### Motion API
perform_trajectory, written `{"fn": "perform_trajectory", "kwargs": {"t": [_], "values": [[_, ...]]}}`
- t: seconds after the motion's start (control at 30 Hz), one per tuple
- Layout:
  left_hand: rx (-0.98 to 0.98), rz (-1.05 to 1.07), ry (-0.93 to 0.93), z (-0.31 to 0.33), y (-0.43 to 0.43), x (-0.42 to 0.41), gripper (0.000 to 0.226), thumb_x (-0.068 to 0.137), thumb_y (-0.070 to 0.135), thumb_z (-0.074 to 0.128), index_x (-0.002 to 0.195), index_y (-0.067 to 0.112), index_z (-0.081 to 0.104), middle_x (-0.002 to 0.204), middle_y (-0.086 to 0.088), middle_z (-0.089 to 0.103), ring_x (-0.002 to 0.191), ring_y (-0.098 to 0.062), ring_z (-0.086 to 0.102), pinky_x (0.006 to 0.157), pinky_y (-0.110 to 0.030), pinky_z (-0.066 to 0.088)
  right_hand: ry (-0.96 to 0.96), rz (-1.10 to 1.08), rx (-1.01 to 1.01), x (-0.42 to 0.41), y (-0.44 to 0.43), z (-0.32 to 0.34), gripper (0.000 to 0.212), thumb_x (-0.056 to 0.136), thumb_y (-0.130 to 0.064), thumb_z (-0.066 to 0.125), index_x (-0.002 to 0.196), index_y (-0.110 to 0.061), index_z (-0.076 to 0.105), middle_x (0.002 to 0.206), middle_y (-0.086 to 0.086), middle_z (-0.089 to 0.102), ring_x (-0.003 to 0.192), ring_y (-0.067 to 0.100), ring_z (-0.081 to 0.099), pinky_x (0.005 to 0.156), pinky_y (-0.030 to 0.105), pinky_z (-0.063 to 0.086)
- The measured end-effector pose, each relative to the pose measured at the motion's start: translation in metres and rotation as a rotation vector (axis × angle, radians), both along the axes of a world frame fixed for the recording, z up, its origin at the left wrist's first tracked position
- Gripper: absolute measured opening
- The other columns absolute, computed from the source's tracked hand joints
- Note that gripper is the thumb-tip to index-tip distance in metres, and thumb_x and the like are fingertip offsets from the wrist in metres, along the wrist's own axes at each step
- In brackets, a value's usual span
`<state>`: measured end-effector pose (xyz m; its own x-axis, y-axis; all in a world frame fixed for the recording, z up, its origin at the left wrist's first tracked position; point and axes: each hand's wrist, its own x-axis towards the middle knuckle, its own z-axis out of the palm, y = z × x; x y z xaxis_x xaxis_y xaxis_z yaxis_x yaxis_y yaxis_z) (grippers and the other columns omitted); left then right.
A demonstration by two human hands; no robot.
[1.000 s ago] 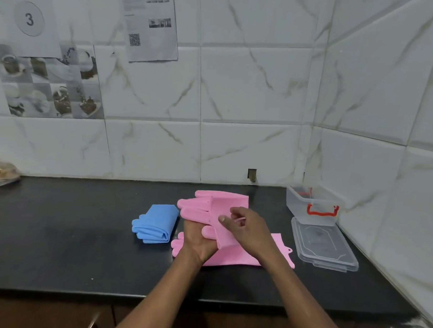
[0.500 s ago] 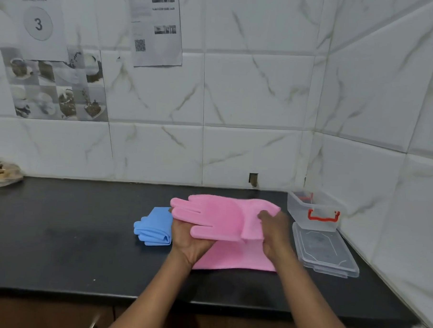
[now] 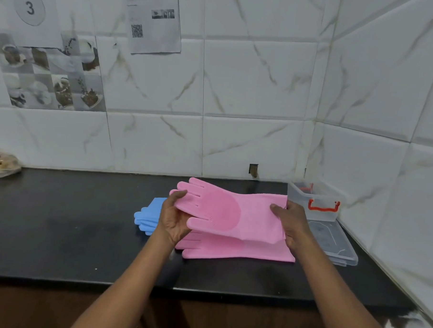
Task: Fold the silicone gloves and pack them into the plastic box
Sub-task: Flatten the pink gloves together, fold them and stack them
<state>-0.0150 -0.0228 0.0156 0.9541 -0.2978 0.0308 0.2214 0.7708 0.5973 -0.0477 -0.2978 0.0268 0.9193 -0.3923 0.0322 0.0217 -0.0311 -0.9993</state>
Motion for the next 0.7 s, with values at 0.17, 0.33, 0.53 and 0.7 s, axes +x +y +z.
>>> {"fn": "perform_trajectory", "kwargs": {"t": [0.17, 0.33, 0.53, 0.7], "values": [[0.499, 0.154, 0.239, 0.016, -0.003, 0.015, 0.026, 0.086, -0.008, 0.058, 0.111, -0.001, 0.058, 0.094, -0.021, 0.065, 0.083, -0.032, 0.065, 0.063, -0.051, 0.057, -0.016, 0.053, -0.066, 0.005, -0.007, 0.027, 0.024, 0.093, -0.012, 0.06, 0.116, -0.012, 0.063, 0.1, 0.006, 0.068, 0.091, 0.029, 0.065, 0.079, 0.045, 0.056], [0.704, 0.203, -0.043, 0.043, 0.021, 0.029, 0.039, 0.078, -0.009, 0.069, 0.116, -0.002, 0.064, 0.107, -0.019, 0.068, 0.09, -0.029, 0.065, 0.083, -0.043, 0.053, -0.112, -0.008, -0.294, 0.015, -0.02, 0.062, 0.016, 0.087, -0.002, 0.064, 0.102, -0.004, 0.069, 0.1, 0.017, 0.068, 0.094, 0.034, 0.064, 0.08, 0.04, 0.052], [1.05, 0.338, -0.119, 0.059, 0.033, 0.045, 0.027, 0.08, -0.012, 0.059, 0.079, 0.012, 0.072, 0.072, -0.007, 0.071, 0.07, -0.022, 0.062, 0.068, -0.033, 0.052, -0.092, -0.029, -0.464, 0.027, -0.02, 0.066, 0.019, 0.082, 0.005, 0.066, 0.095, -0.004, 0.075, 0.094, 0.015, 0.068, 0.088, 0.031, 0.061, 0.07, 0.032, 0.049], [1.031, 0.484, -0.136, 0.057, 0.028, 0.041, 0.03, 0.081, -0.006, 0.054, 0.09, 0.013, 0.075, 0.07, 0.003, 0.07, 0.062, -0.011, 0.058, 0.051, -0.019, 0.04, -0.178, -0.076, -0.298, 0.028, -0.009, 0.058, 0.023, 0.081, 0.009, 0.061, 0.091, -0.006, 0.075, 0.092, 0.013, 0.069, 0.088, 0.03, 0.066, 0.078, 0.041, 0.06]]}}
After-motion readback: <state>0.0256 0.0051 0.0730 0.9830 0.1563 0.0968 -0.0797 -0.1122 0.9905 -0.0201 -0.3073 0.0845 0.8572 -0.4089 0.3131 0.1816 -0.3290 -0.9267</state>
